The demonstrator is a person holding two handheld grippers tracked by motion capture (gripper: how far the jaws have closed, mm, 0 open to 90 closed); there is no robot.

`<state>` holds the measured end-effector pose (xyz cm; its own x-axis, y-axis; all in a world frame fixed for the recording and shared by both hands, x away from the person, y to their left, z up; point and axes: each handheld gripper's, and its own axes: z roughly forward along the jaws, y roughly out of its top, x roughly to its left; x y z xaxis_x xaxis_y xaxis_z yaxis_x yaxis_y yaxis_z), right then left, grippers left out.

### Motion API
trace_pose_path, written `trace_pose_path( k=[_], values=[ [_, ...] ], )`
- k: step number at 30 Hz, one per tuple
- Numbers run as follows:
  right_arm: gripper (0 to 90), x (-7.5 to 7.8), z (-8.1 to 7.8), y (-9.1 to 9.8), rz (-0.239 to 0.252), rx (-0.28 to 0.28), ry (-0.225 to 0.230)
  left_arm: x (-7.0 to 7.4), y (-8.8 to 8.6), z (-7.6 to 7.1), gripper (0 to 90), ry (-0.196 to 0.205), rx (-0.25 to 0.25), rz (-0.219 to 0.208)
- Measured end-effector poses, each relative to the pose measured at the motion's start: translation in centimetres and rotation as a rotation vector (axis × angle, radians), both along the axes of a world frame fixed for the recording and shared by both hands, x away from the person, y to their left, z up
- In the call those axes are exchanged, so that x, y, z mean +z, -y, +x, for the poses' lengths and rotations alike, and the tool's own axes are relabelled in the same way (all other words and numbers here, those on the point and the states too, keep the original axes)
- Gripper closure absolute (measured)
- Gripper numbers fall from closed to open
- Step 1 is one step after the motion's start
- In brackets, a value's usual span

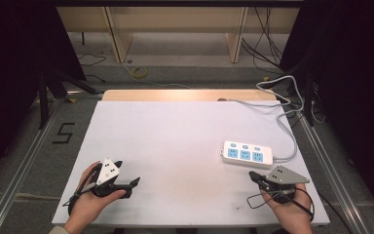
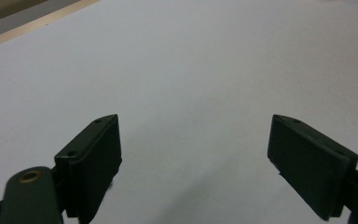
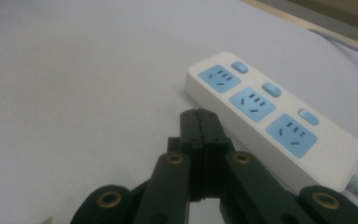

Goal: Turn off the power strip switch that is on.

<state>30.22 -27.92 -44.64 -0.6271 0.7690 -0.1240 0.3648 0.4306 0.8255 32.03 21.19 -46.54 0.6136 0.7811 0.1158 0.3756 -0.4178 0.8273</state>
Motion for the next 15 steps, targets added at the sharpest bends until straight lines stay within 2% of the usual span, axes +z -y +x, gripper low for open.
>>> trace_pose_path(
  k=[4, 8, 15],
  values=[
    [90.0, 0.2, 0.3, 0.3, -0.013, -0.034, -0.012, 0.0, 0.0, 0.0, 17.2, -0.002, 0.001, 0.000],
    [90.0, 0.4, 0.8, 0.6, -0.004, -0.061, -0.019, -0.1, 0.0, 0.1, 17.2, -0.004, 0.001, -0.003],
    [90.0, 0.6, 1.3, 0.6, -0.005, -0.070, -0.041, -0.2, 0.2, 0.1, 17.2, -0.009, -0.002, -0.001]
  ],
)
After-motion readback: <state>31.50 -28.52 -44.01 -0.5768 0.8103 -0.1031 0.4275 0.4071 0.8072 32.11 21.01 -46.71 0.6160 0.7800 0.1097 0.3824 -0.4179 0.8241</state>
